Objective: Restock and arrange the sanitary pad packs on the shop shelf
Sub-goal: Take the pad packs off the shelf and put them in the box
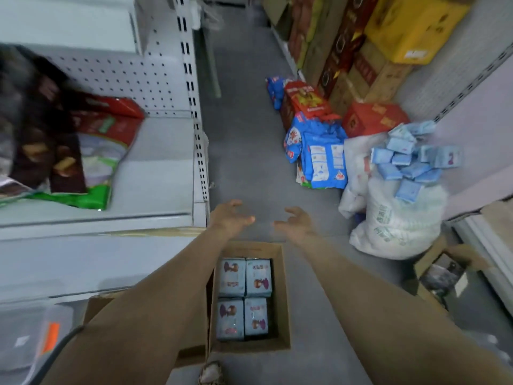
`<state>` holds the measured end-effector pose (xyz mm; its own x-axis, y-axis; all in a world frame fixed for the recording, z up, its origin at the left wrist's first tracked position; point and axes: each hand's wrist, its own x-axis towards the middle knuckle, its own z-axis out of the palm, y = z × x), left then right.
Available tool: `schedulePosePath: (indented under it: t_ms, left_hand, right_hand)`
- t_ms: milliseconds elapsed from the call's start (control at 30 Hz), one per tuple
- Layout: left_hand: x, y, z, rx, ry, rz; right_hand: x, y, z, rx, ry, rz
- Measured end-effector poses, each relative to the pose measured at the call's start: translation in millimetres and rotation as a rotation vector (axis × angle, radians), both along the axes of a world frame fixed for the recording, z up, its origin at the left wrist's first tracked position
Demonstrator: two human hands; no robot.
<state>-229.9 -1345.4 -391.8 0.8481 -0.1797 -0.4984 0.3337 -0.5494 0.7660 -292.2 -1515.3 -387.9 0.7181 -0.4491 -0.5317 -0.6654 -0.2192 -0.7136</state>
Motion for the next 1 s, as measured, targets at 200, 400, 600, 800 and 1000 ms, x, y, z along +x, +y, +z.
schedulePosePath:
  t_ms: [200, 400, 600, 800, 1000]
  left_hand:
    - [1, 30, 139, 0.071, -0.313, -0.018]
    - [-37, 72, 280, 0.205, -0.644, 0.009]
    - [-98, 124, 380, 0.414, -0.874, 0.113]
    - [-147, 183, 430, 0.528, -0.927, 0.274]
    - [-173, 231, 450, 0.609, -0.902, 0.35]
  right_hand:
    - [13, 13, 149, -0.173, -0.173, 0.247]
    - [-2, 37, 301, -0.458, -0.395, 0.517]
    - [-42, 76, 402, -0.538, -0.58, 0.711]
    - [-69, 125, 451, -0.589, -0.728, 0.845]
    - [-79, 171, 474, -0.592, -0.784, 0.893]
